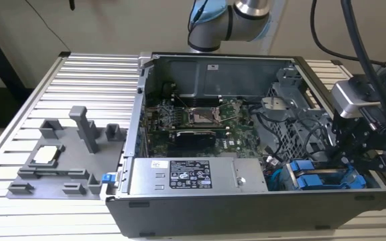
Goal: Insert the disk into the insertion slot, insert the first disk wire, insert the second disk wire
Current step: 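Insert the first disk wire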
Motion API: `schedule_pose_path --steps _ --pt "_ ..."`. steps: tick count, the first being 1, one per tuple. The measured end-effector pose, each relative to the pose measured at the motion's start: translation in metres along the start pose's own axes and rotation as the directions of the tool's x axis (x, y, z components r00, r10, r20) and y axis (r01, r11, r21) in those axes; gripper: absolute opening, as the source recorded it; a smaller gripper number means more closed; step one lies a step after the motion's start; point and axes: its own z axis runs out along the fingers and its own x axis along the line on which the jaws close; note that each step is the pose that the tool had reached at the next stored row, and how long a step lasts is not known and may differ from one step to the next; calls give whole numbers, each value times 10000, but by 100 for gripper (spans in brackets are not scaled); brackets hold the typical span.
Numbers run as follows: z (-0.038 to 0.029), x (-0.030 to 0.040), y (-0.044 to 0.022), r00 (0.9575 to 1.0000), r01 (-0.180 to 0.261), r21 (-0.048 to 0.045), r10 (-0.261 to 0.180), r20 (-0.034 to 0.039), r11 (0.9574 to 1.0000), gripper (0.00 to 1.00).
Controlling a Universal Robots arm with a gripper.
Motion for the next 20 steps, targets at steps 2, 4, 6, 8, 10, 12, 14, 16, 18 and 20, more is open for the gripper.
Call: schedule_pose_path --steps 2,4,6,8,10,12,14,16,18,20 --pt "10 0 1 10000 -1 -2 1 22 10000 20" --pt "3 0 0 10000 0 0 0 3 10000 20" --pt "-36 -3 -1 10000 -1 -2 1 2 10000 27" --pt "-93 -8 -3 10000 -1 -2 1 -5 10000 27" --pt "-148 -14 -5 10000 -1 -3 1 -8 10000 27" --pt "-184 -17 -6 10000 1 -2 -1 -14 10000 27" --pt "-197 -19 -6 10000 1 -2 -1 -26 10000 27" --pt "-268 -25 -9 10000 2 -3 -2 -36 10000 27" --pt "-357 -33 -12 10000 1 -3 -1 -38 10000 27" --pt "-447 -42 -15 10000 1 -3 -1 -39 10000 27"
